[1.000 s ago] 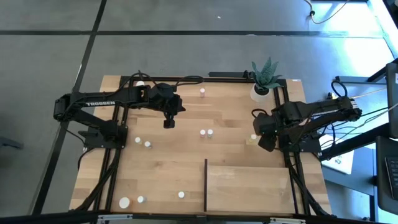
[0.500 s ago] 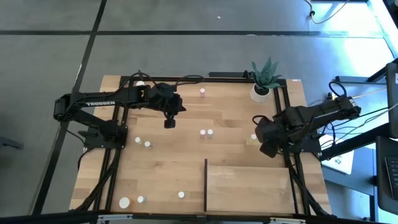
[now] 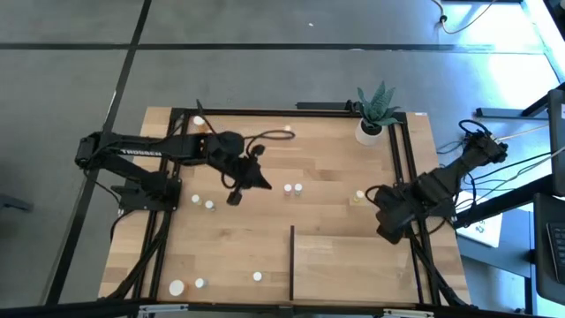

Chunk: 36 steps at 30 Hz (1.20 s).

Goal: Pick and place medicine bottles onto shelf by color
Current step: Put the middle right orange pill bottle on the shelf

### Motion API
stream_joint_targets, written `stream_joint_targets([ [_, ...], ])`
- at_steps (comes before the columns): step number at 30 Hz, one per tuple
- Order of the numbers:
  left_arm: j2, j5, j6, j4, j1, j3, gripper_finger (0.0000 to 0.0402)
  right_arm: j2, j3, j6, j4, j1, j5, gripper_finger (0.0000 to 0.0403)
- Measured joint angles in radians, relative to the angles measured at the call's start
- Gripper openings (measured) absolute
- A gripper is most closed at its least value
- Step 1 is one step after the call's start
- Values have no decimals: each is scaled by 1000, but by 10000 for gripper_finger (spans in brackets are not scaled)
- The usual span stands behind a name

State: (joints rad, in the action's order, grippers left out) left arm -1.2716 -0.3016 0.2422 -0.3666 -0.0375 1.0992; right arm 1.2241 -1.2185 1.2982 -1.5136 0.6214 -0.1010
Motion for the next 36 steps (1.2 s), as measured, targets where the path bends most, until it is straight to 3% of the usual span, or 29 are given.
stream_joint_targets([
  [6, 0, 12, -2, 34, 91, 0, 0, 53, 0, 110, 64, 108, -33, 202],
  [17, 0, 59, 4, 114, 245, 0, 0, 208, 0, 169, 213, 257, -108, 202],
  [22, 0, 143, 3, 139, 307, 0, 0, 256, 0, 223, 236, 326, -113, 202],
  [28, 0, 256, -3, 155, 356, 0, 0, 299, 0, 246, 312, 386, -110, 202],
  [36, 0, 261, -4, 162, 378, 0, 0, 382, 0, 245, 399, 422, -110, 202],
])
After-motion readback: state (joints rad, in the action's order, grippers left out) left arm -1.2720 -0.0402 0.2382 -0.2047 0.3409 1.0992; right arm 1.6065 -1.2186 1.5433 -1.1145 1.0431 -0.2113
